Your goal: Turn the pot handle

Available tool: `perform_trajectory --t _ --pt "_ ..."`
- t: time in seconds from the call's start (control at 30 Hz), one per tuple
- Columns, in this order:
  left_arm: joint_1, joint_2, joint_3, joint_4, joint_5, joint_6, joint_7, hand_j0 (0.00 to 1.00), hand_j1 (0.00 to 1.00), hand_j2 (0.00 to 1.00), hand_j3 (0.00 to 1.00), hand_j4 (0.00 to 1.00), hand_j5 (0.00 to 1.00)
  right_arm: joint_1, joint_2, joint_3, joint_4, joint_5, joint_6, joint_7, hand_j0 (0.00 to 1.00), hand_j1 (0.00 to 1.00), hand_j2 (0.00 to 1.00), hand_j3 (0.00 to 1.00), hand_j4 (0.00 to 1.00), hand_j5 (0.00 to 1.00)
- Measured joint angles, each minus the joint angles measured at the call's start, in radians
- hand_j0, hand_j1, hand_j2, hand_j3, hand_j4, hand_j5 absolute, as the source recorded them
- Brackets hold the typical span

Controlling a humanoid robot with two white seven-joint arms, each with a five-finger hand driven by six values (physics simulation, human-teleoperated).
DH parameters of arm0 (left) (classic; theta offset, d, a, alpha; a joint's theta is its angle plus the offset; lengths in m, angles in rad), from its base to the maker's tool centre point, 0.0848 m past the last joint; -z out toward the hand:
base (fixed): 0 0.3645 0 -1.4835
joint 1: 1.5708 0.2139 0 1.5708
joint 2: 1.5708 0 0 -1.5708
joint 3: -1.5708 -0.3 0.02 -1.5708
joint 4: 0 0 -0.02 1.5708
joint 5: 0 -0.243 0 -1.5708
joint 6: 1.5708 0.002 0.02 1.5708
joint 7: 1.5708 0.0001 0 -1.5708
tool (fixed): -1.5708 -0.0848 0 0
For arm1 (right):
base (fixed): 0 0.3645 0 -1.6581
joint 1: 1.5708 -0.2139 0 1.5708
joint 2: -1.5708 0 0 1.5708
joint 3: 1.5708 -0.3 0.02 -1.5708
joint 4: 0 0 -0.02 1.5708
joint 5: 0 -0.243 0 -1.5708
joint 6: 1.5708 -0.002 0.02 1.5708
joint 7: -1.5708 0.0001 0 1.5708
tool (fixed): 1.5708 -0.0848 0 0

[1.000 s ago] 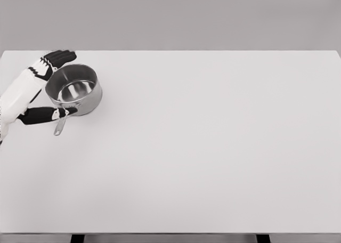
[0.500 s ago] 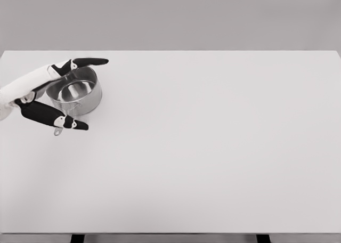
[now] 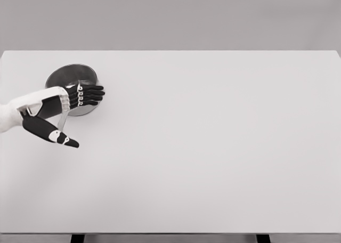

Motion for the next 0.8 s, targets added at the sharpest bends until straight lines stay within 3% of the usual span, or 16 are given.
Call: perform_trajectory --t 0.3,0.47,0.8 --pt "0.028 0.028 -0.098 0.001 0.061 0.018 0.0 1.0 1.0 1.0 1.0 1.0 1.0 0.0 0.0 0.0 0.0 0.0 0.001 0.0 1.0 1.0 1.0 1.0 1.0 1.0" --pt "0.075 0.045 -0.109 0.002 0.076 0.024 0.0 1.0 1.0 1.0 1.0 1.0 1.0 0.0 0.0 0.0 0.0 0.0 0.0 0.0 1.0 1.0 1.0 1.0 1.0 1.0" --pt "0.095 0.069 -0.109 0.006 0.074 0.037 0.0 1.0 1.0 1.0 1.0 1.0 1.0 0.0 0.0 0.0 0.0 0.0 0.0 0.0 1.0 1.0 1.0 1.0 1.0 1.0"
